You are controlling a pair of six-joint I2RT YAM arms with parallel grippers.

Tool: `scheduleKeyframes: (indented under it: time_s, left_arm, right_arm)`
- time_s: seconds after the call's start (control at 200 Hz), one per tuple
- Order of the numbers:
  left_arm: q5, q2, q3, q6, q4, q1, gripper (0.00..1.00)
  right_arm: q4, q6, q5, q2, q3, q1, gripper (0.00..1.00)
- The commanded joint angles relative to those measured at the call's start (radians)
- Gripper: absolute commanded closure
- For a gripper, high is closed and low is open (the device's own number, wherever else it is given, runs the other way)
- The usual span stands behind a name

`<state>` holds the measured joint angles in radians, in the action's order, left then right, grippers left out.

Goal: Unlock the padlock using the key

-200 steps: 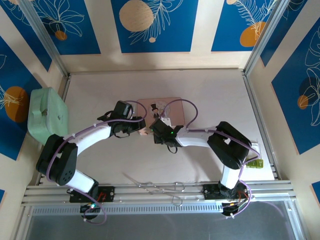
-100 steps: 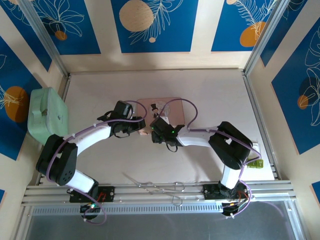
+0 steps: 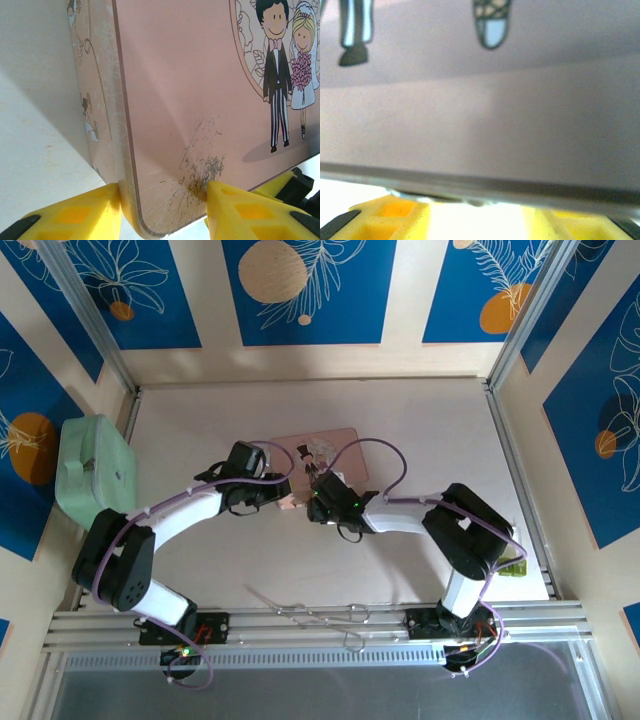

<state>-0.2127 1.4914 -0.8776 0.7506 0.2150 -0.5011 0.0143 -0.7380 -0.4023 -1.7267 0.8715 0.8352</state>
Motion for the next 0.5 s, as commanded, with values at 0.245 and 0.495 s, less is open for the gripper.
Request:
scheduleKeyframes:
  time_s: [0.245,0.495]
  left_arm:
    - [-0.050,-0.026,0.025,-0.029,0.046,-0.002,0.56]
    - [-0.053,-0.026,0.026,-0.031,0.042,-0.001,0.56]
  right_arm:
    - [0.046,-0.041,0.021,0.065,-0.015,-0.045,0.58]
    - [0.020,-0.034,0.002,0.080,-0.040,-0.010,0.55]
